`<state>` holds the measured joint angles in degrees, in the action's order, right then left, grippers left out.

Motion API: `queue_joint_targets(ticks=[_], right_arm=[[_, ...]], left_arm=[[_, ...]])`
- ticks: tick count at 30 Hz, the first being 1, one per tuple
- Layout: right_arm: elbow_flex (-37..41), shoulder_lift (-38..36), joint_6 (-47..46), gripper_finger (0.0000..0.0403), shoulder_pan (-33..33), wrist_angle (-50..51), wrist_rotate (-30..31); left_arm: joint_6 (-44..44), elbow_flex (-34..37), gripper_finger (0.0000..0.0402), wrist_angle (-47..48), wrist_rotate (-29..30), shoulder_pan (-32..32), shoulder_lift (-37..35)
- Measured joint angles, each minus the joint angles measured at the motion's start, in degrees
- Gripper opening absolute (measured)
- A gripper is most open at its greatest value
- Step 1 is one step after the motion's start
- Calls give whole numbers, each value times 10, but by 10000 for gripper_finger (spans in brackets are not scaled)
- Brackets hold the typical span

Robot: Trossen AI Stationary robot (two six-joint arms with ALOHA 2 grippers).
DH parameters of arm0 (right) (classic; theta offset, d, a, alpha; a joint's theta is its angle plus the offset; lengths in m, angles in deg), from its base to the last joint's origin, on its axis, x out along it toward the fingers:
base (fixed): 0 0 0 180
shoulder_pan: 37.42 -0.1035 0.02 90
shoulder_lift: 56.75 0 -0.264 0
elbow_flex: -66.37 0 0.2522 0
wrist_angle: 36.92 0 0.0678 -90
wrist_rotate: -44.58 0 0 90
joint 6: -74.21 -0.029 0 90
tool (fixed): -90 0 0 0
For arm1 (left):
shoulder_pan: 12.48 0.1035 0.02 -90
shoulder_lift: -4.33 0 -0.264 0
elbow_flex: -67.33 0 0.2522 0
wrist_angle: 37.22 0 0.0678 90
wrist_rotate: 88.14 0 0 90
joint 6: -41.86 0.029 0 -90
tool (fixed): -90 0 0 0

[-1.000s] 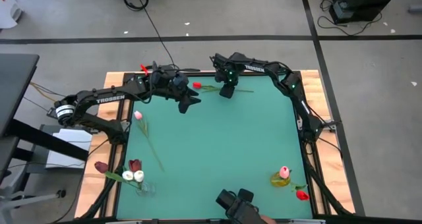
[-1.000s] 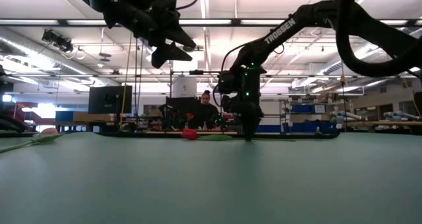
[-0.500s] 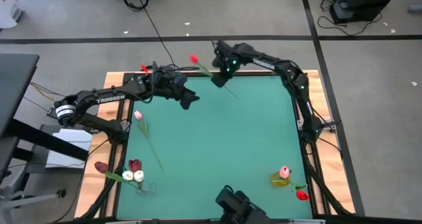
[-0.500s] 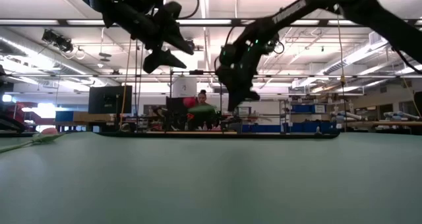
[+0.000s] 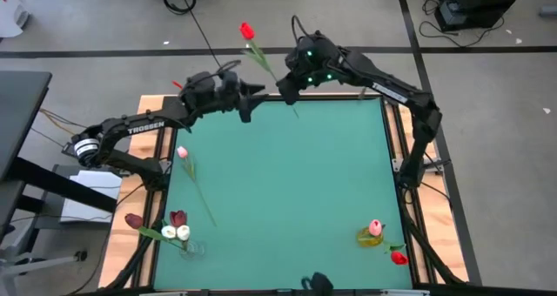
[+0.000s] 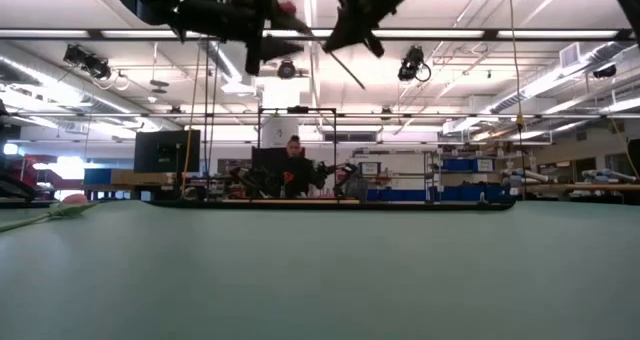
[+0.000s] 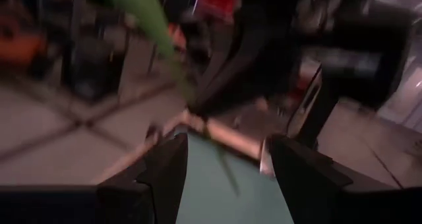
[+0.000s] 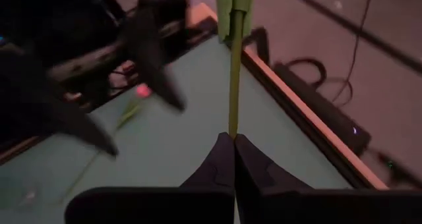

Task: Sort flowers into vase by color
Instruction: Put the red flower into the yellow vase

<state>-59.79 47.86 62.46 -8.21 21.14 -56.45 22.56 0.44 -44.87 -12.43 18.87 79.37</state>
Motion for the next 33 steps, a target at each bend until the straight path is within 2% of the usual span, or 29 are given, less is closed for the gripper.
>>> queue_joint_targets(ticks=[5,11,15,19,25,27,33], right_arm=[[0,-22,15,0,-68,-25,135],[0,-23,19,0,-131,-48,202],[0,-24,19,0,-152,-49,249],[0,-24,13,0,-164,-49,259],[0,-24,-3,7,-172,-50,272],[0,-24,-16,24,-171,-51,268],[0,-36,-31,125,-163,-40,205]], left_arm=[[8,0,222,-85,-2,4,0],[7,0,216,-127,-19,2,1],[5,0,192,-155,-25,-1,0],[-9,0,140,-165,-25,0,-6],[-6,0,39,-166,-37,0,-6],[7,-1,14,-166,-51,0,-6],[26,-1,10,-137,-85,0,-6]])
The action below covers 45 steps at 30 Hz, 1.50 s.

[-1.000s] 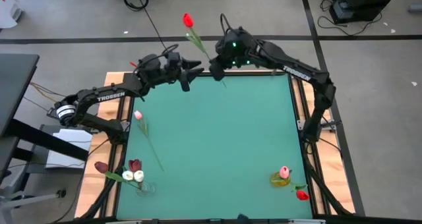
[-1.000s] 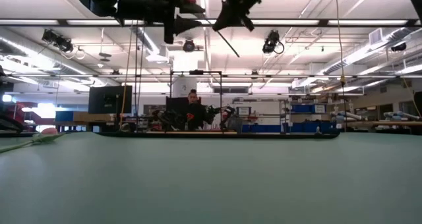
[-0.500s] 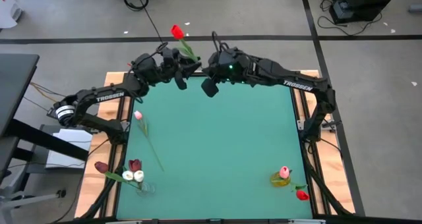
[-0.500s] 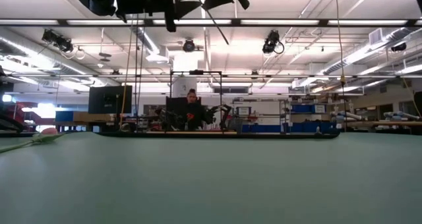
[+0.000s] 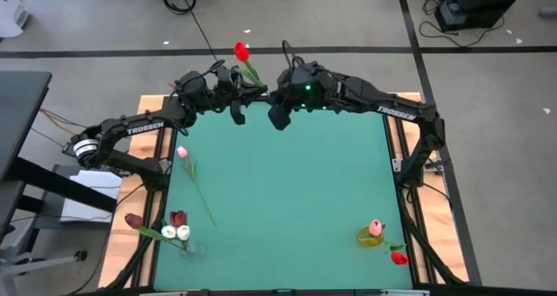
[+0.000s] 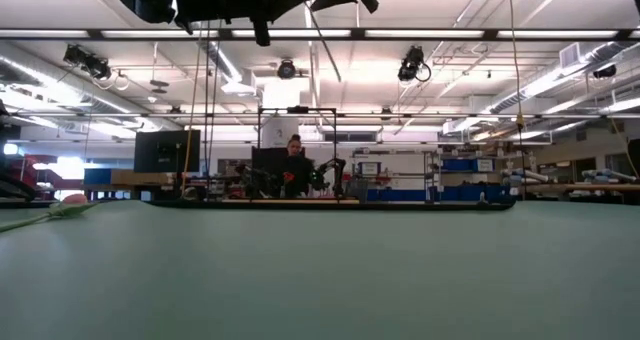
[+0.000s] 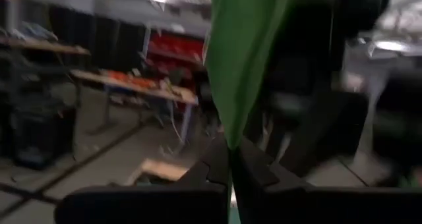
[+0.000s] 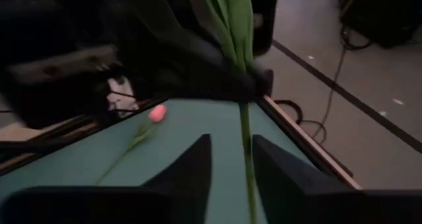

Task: Sort flowers into vase by color
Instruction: Put the red flower into the yellow vase

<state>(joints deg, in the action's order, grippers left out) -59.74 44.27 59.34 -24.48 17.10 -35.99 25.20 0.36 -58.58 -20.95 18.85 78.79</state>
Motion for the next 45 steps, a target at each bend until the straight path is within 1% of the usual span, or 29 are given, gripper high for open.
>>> queue_joint_targets(ticks=[3,7,10,14,16,18,20,23,27,28,30,32,37,39,42,45], right_arm=[[0,-17,4,178,11,0,-31],[-1,-28,19,230,27,-2,-74],[0,-27,26,250,34,-7,-142],[-1,-20,37,253,32,-18,-218],[0,-16,44,245,31,-15,-247],[0,-14,44,229,31,-13,-252],[0,-14,44,201,32,-7,-255],[0,-14,45,140,32,-8,-253],[0,-13,53,35,32,-7,-247],[0,-13,56,21,33,-6,-243],[0,-13,57,18,33,0,-224],[-1,-16,57,21,32,18,-206],[0,-39,74,12,37,94,-193],[0,-57,77,12,37,119,-173],[0,-89,89,12,34,145,-151],[11,-135,91,12,28,165,-137]], left_arm=[[17,0,9,43,-37,0,0],[45,0,8,81,-56,-22,6],[72,0,8,77,-58,-47,12],[73,0,7,78,-53,-65,21],[72,0,7,81,-47,-71,24],[71,0,7,81,-46,-72,25],[69,0,7,79,-46,-73,24],[60,0,7,79,-44,-72,24],[36,0,10,78,-32,-73,24],[28,0,14,78,-25,-76,24],[24,0,30,77,-6,-78,24],[22,0,55,77,8,-77,24],[12,0,128,74,15,-74,24],[8,0,152,75,17,-73,24],[7,0,175,77,15,-74,24],[-14,0,183,79,13,-74,24]])
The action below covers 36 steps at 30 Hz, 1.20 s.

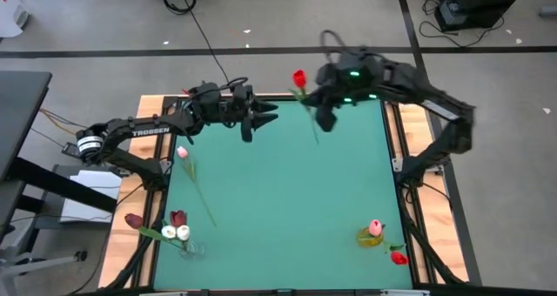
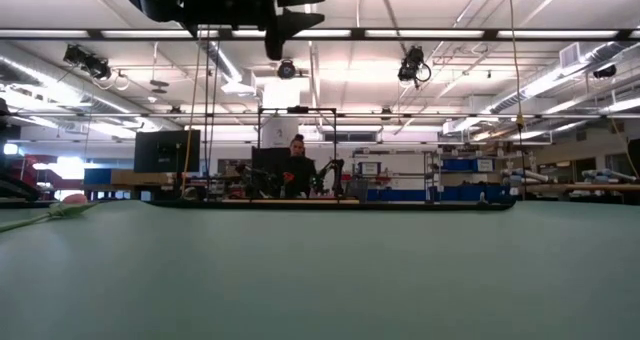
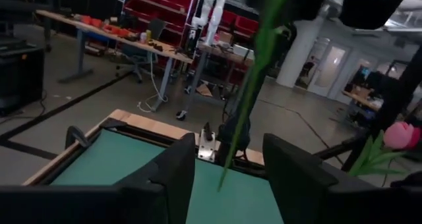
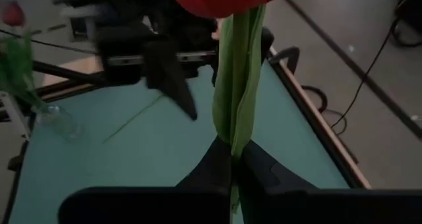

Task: Sort flowers into vase by color
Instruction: Put the red flower into the yellow vase

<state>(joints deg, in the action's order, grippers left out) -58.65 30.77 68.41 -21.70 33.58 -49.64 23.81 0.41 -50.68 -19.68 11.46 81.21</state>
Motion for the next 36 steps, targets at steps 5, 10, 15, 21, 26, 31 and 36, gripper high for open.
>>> queue_joint_targets(ticks=[5,10,15,21,26,31,36], right_arm=[[106,-124,-28,12,-20,-10,43],[275,-278,-88,12,-59,-77,58],[400,-414,-117,12,-119,-104,48],[491,-540,-192,12,-182,-112,6],[545,-597,-223,12,-229,-112,-54],[572,-614,-245,12,-260,-117,-100],[575,-612,-233,12,-282,-162,-109]], left_arm=[[-24,0,181,0,23,0,0],[-51,0,181,0,31,0,0],[-55,0,181,34,46,-1,-1],[-62,0,181,82,59,-18,-1],[-68,0,181,82,104,-60,-1],[-49,0,181,67,117,-114,0],[-15,0,181,39,161,-178,-1]])
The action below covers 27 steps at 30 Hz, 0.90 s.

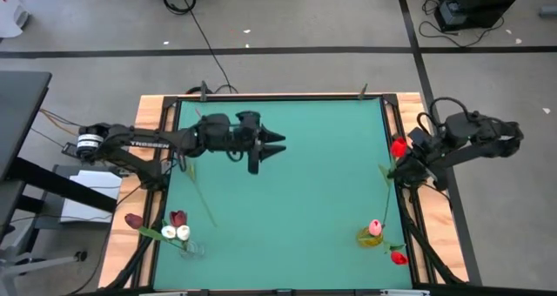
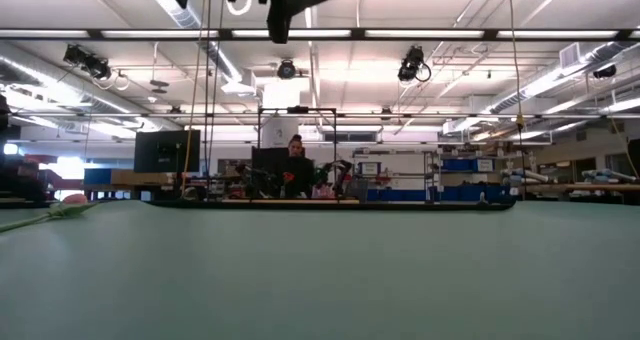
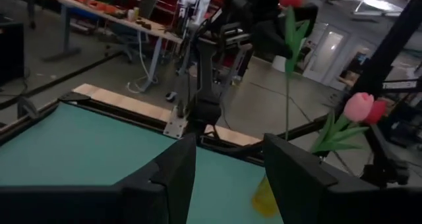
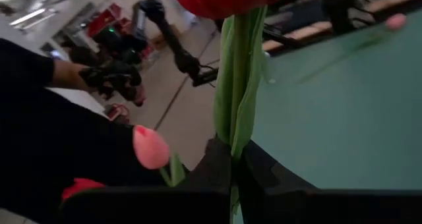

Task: Sort flowers into vase by color
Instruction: Put the red flower into the yellow vase

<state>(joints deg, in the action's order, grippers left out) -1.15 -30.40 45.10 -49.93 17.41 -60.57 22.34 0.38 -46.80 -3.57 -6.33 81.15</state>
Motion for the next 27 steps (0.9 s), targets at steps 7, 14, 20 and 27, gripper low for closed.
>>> queue_joint_targets(ticks=[7,14,20,27], right_arm=[[0,17,0,12,-48,-11,14],[0,41,23,12,-104,-18,62],[8,71,29,12,-151,-76,95],[40,87,36,12,-201,-94,129]], left_arm=[[9,0,181,3,62,-41,0],[8,0,181,10,86,-55,-4],[6,0,181,9,88,-55,-4],[6,0,181,10,88,-54,-4]])
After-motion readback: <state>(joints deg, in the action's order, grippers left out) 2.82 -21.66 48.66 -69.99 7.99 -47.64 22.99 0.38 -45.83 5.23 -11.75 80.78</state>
